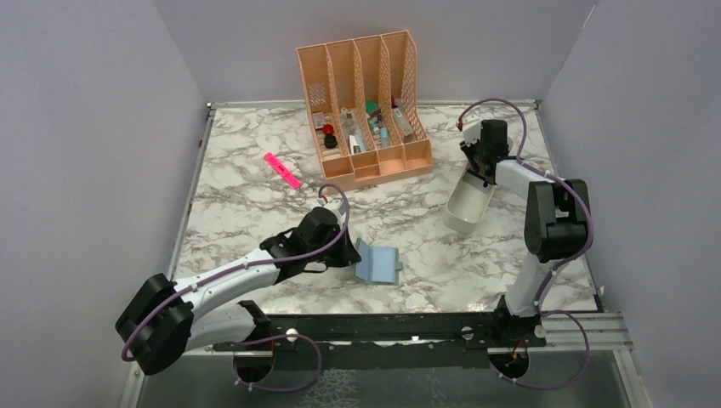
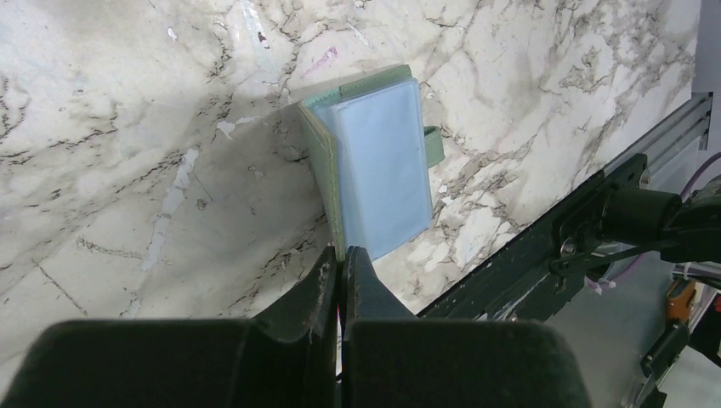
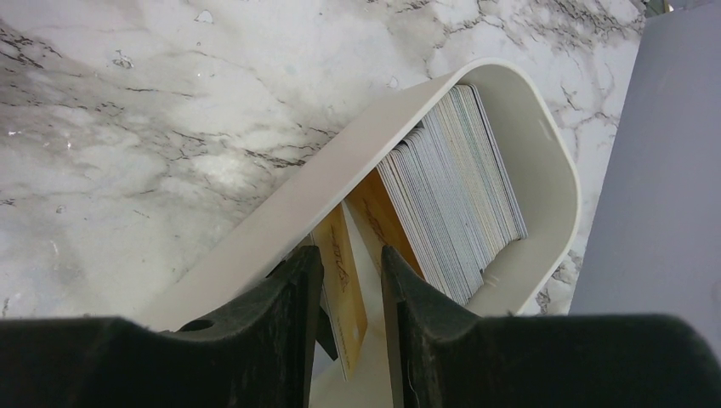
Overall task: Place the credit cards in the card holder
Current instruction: Adjust the credit card in the storage box.
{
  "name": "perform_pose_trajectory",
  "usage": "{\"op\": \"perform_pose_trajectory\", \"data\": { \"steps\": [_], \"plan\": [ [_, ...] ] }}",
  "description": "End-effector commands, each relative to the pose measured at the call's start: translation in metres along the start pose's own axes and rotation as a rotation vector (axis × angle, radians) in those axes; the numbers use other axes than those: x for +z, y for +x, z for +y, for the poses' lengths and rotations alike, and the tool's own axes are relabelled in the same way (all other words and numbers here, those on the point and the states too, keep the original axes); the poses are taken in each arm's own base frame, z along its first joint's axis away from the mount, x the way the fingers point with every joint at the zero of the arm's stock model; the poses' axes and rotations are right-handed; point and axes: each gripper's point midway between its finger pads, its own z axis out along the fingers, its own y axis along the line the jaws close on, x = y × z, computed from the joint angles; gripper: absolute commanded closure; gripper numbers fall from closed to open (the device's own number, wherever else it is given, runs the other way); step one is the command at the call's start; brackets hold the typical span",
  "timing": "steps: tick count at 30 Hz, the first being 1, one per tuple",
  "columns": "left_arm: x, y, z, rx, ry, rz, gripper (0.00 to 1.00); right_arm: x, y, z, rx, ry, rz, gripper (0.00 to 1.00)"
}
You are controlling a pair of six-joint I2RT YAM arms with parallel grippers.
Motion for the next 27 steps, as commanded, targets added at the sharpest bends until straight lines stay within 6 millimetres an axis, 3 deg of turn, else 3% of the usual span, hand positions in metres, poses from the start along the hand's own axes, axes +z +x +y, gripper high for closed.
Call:
{"op": "perform_pose_trajectory", "data": {
  "steps": [1, 6, 16, 27],
  "plan": [
    [-0.007, -0.011, -0.019, 0.017, 0.064, -0.025, 0.97, 0.006, 0.011, 0.009, -0.015, -0.027, 0.016, 0.62],
    [-0.007, -0.011, -0.02, 0.013, 0.068, -0.025, 0.97, -0.005, 0.011, 0.014, 0.008, -0.062, 0.021, 0.6],
    [-0.005, -0.01, -0.022, 0.004, 0.081, -0.023, 0.97, -0.031, -0.008, 0.002, 0.006, -0.061, -0.014, 0.57],
    [-0.008, -0.01, -0.023, -0.002, 0.088, -0.027, 0.96, -0.017, 0.009, 0.017, -0.009, -0.095, 0.017, 0.57]
  ]
}}
